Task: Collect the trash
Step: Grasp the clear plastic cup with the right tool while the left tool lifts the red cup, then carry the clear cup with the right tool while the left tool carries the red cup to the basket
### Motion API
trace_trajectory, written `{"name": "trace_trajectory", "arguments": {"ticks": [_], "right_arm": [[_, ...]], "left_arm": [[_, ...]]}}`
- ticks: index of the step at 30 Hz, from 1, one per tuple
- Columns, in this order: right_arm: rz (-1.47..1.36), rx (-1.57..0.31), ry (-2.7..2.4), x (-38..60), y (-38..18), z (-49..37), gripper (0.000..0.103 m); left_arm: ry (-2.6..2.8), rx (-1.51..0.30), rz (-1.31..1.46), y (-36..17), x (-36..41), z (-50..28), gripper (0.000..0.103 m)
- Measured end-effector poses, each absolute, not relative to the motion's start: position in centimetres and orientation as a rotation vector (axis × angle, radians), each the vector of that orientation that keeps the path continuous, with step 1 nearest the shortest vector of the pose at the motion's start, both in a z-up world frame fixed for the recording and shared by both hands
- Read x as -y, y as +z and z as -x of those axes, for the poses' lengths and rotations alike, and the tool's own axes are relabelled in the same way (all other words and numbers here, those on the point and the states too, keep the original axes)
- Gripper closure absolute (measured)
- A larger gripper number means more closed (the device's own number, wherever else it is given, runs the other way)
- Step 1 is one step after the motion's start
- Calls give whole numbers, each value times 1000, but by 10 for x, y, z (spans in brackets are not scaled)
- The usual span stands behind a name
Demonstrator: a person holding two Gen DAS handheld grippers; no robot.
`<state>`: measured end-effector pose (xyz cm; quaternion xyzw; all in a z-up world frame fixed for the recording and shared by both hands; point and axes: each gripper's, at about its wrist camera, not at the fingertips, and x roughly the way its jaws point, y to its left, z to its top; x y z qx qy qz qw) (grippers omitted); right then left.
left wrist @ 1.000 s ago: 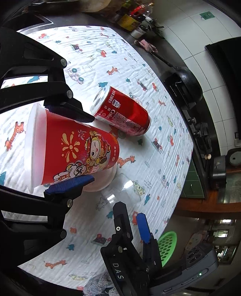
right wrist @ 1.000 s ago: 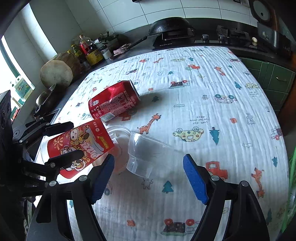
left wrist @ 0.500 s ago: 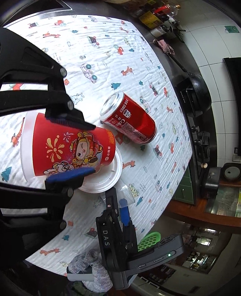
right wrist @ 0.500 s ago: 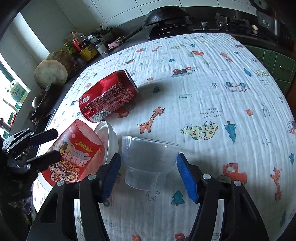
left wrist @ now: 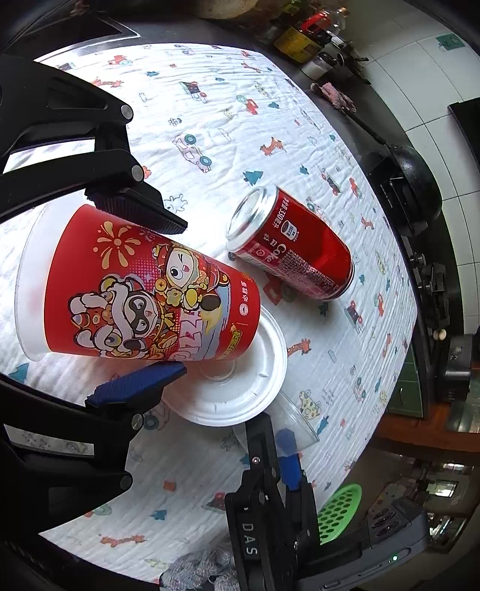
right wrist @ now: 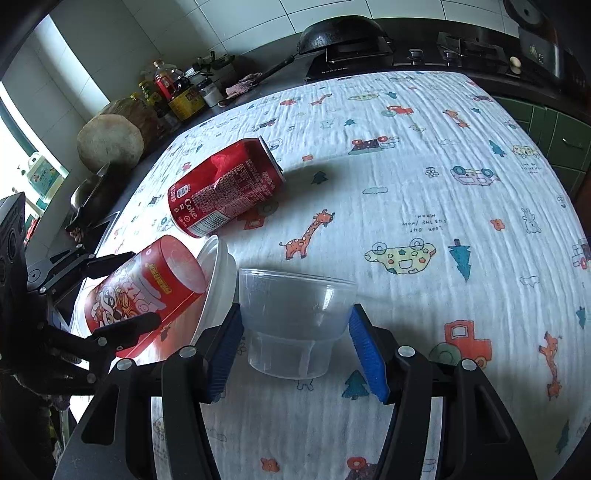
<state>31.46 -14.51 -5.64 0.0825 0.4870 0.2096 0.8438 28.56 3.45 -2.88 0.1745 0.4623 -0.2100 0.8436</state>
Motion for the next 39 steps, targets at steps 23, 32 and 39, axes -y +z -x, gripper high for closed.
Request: {"name": "trace_trajectory", "arguments": {"ticks": [23,32,39], "right_arm": [[-181,-935,423,216,-23,-248,46],[-214,-885,298,305,-15,-215,46],[-233,-872,93,413,-23,-194,46]], "left_arm": [[-471,-873,-218,30,-15,-237,36],[-608,-840,-175,42,66,-227,36],[-725,-832,-175,42,150,-231,36]]}}
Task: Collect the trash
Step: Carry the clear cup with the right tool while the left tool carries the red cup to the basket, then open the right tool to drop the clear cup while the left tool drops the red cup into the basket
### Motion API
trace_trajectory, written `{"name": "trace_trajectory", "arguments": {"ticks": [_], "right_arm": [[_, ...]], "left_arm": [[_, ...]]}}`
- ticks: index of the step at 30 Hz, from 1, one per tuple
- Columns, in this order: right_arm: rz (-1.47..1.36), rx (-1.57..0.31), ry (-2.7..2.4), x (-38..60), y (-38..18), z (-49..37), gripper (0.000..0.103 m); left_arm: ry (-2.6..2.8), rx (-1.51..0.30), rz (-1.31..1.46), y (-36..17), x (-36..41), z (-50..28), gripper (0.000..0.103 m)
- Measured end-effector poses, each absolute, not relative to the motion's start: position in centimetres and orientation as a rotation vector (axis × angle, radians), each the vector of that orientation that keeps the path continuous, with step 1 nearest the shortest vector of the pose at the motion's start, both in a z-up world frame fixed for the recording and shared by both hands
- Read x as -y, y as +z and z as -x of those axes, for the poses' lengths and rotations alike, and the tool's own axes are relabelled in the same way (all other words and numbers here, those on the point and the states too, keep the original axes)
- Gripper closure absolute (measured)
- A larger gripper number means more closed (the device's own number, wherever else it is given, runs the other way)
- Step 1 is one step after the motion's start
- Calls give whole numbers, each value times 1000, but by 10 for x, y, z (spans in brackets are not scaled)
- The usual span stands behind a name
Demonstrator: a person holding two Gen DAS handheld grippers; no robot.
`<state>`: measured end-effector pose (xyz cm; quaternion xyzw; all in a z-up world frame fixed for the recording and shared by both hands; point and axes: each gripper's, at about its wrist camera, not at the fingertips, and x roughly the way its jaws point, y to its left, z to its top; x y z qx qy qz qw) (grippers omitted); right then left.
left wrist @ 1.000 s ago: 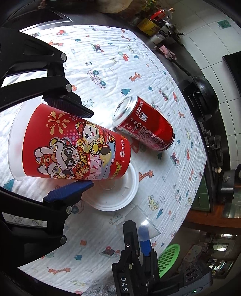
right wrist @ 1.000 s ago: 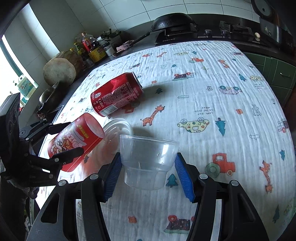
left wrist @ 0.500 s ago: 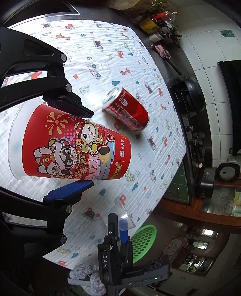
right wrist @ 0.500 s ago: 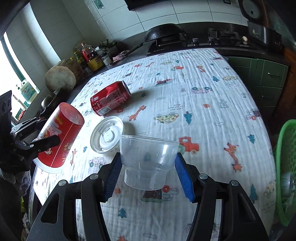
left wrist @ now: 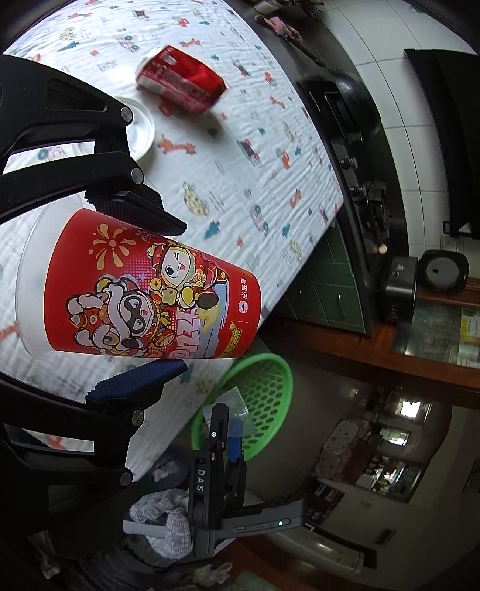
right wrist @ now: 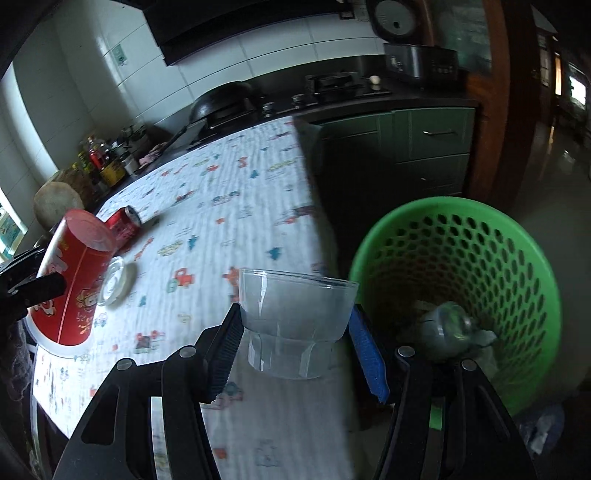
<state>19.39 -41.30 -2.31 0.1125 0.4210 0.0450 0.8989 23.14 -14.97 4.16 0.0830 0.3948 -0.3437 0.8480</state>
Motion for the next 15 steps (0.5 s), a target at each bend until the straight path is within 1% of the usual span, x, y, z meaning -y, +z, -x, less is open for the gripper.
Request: {"name": "trace_trajectory", "arguments": {"ticks": [7,15], "right_arm": [[-279,-892,-98,512,-44,-180,46],[-315,-919,-194,563,-70,-170,45]], "left_arm": [[-817,-840,-179,36,229,-240,36],[-890,-864,-192,27,306,-254,36]]}}
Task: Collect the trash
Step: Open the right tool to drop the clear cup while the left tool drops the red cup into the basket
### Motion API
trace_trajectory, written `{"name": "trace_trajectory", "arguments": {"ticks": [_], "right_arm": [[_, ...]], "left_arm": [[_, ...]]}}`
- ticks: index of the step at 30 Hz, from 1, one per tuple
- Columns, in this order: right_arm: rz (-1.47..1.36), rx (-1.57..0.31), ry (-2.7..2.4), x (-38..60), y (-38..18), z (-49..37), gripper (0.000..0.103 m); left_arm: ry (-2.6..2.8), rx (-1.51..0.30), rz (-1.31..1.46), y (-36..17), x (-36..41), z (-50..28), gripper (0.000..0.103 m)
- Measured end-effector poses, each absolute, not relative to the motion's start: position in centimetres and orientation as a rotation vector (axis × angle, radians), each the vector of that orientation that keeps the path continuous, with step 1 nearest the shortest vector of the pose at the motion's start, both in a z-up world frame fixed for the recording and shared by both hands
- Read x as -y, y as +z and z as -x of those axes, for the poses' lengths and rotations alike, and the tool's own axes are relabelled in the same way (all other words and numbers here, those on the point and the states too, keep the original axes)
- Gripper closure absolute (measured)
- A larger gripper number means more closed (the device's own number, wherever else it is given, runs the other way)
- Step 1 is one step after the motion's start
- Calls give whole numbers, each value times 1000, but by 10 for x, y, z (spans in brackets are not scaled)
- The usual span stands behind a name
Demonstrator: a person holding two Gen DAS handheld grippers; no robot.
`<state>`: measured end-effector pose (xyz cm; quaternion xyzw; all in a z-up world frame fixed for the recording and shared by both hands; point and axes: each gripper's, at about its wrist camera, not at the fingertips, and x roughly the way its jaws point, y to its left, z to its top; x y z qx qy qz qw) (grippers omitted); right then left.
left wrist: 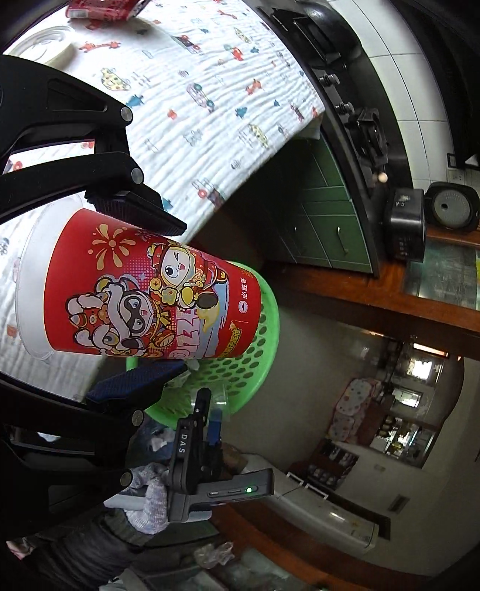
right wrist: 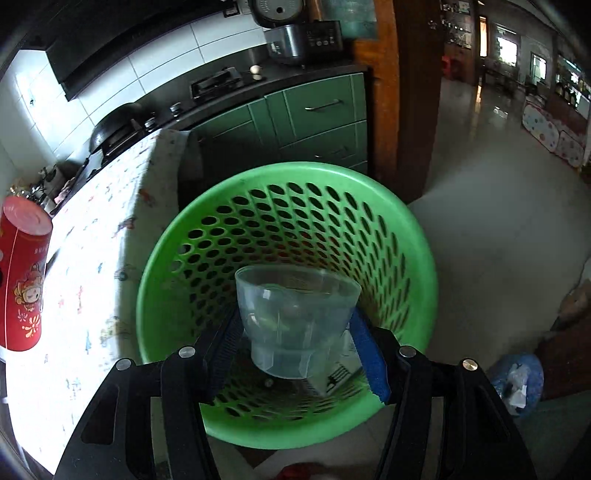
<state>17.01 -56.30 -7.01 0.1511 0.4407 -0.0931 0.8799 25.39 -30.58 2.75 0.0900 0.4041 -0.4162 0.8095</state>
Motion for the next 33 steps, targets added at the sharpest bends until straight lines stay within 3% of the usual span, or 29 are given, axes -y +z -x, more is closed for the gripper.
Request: {"name": "trace_trajectory", "arguments": {"ticks": [2,15,28,33], "right_arm": [[-320,-919,-203,569,-74,-169,44],[-284,-805,-271,574,-62,-142,12],[-300,-763,-258,563,-63,-129,12],[-286,-758,-253,556,-61,-127,11]], "left_arm": [[-900,-867,-203,25,322,-255,36],[-919,-922,-238,-6,399,-281,36],[-891,-959,-244,-38,425,-290,32],[-893,-935,-244,-33,419,-283,25]]}}
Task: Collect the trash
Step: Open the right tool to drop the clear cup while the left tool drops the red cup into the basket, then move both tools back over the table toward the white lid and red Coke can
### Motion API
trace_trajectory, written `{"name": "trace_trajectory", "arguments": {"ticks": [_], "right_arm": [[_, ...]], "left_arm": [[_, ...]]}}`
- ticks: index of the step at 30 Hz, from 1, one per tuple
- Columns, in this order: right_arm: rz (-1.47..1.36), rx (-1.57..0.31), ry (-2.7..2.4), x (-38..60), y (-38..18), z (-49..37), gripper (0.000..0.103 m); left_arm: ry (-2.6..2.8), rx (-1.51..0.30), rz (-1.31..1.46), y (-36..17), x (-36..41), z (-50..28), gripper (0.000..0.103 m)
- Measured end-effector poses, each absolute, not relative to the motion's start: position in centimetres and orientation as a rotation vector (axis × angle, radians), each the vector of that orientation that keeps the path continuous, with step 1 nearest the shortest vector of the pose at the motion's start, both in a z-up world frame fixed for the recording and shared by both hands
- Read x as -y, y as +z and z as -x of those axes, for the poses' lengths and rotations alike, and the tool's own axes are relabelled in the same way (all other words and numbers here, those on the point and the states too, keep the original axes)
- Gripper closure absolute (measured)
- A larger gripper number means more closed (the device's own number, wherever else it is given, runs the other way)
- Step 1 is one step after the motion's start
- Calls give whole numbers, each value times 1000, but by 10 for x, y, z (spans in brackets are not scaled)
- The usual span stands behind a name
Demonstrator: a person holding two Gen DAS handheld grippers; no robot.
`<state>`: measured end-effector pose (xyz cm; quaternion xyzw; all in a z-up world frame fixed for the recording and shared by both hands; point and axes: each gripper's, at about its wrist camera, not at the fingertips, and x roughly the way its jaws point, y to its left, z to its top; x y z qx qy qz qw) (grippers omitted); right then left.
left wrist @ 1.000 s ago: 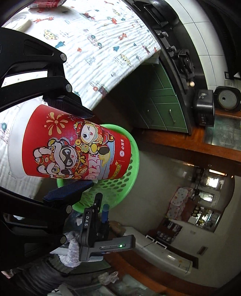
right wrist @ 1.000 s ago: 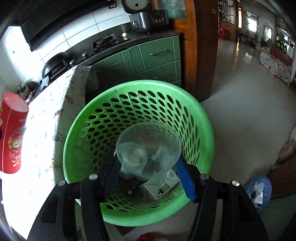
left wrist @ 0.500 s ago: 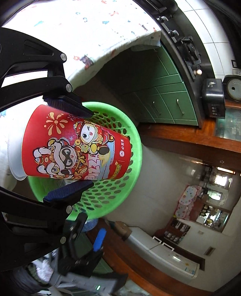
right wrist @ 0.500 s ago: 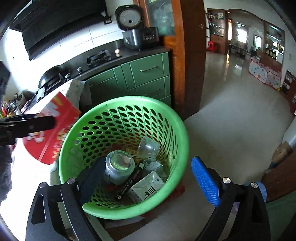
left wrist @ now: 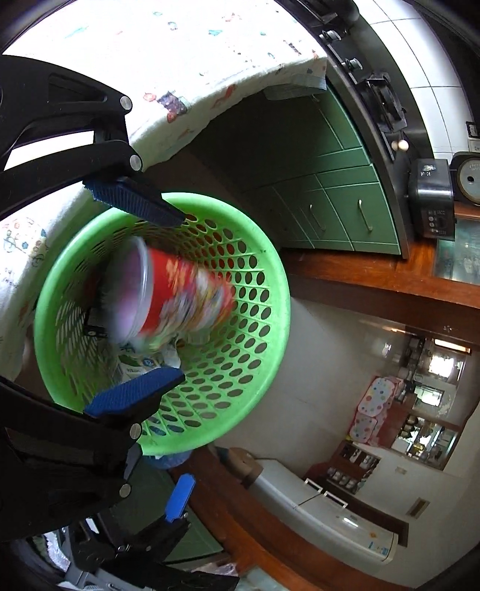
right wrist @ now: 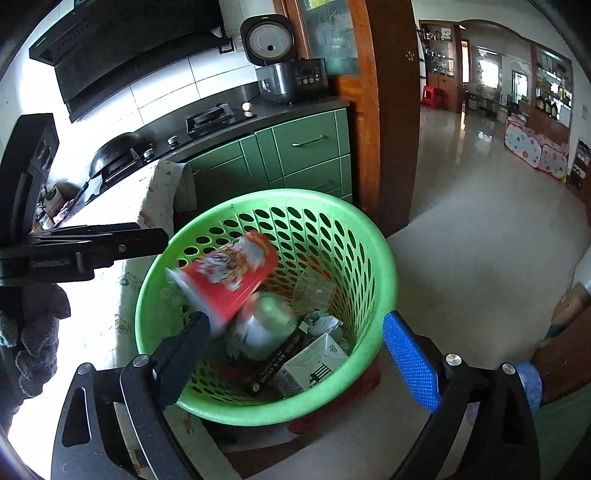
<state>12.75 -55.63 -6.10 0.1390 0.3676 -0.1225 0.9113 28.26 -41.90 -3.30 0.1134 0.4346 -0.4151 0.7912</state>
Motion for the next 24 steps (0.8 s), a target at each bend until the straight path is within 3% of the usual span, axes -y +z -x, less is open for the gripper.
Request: {"name": "trace_trajectory", "arguments": {"ticks": [11,24], "right_arm": [[-261,-743,-199,534,-45,-128,10],[-211,-738,-46,457,-23,-153,9]], "left_arm": [[-869,-860,-232,-2,373,-262,25],[-751,-772,-163,28,257,-236,25]]}}
